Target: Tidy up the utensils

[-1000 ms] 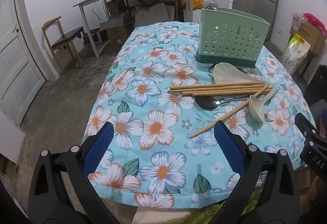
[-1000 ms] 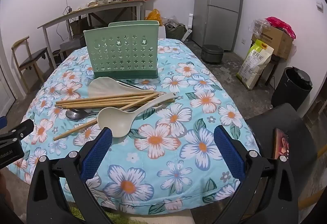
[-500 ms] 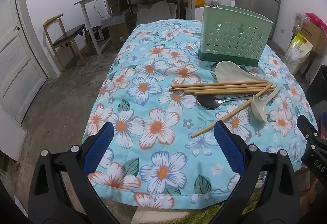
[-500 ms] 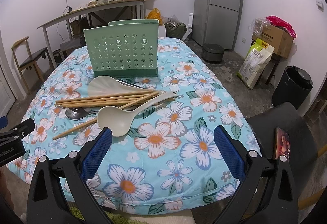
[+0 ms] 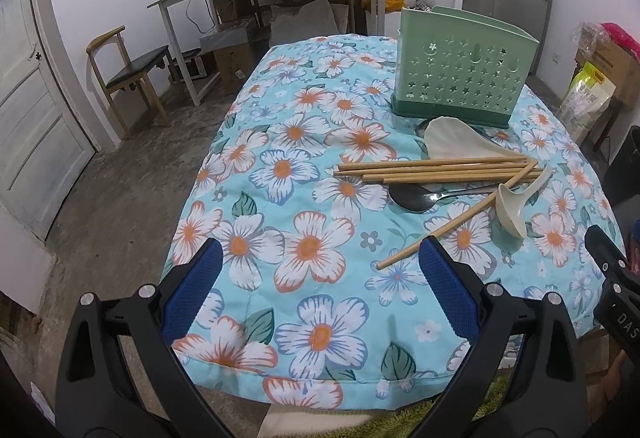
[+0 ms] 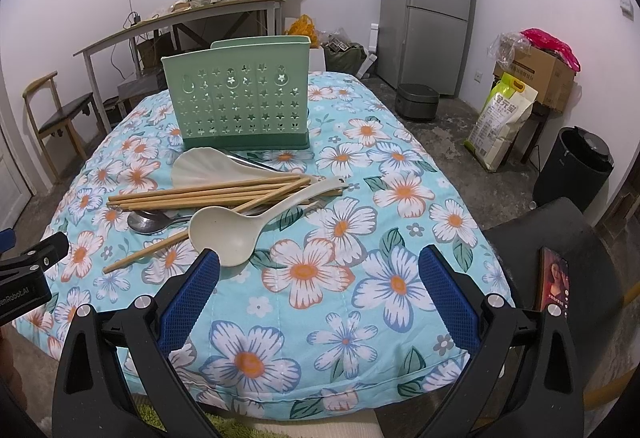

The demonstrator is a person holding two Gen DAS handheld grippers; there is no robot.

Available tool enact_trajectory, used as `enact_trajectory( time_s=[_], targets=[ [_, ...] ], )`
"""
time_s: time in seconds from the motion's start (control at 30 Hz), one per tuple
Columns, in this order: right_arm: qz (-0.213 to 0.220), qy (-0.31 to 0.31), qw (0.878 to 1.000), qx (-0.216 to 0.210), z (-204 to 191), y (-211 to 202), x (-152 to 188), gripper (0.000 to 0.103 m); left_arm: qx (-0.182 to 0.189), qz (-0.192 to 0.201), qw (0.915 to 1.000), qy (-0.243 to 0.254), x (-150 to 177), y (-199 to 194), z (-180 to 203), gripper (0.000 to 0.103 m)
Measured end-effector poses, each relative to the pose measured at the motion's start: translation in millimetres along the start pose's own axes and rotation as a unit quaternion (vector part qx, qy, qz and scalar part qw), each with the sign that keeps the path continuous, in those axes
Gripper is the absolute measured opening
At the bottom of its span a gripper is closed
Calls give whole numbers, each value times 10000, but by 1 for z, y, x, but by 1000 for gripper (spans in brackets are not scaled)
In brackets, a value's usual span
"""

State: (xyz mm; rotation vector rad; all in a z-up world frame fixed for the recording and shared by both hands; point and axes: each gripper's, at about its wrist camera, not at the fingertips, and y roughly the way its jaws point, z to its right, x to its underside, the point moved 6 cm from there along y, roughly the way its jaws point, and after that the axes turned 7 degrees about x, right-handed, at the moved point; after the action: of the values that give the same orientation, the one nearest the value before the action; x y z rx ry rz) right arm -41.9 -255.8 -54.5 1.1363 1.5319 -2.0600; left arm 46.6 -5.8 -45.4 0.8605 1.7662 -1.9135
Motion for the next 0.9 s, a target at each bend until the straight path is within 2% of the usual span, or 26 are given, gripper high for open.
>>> enact_trajectory(
  time_s=[0.9],
  targets=[
    [-4,-2,10000,-47,-1,1,-1,97,-1,-8,10000,-5,0,0,-1,95]
  ],
)
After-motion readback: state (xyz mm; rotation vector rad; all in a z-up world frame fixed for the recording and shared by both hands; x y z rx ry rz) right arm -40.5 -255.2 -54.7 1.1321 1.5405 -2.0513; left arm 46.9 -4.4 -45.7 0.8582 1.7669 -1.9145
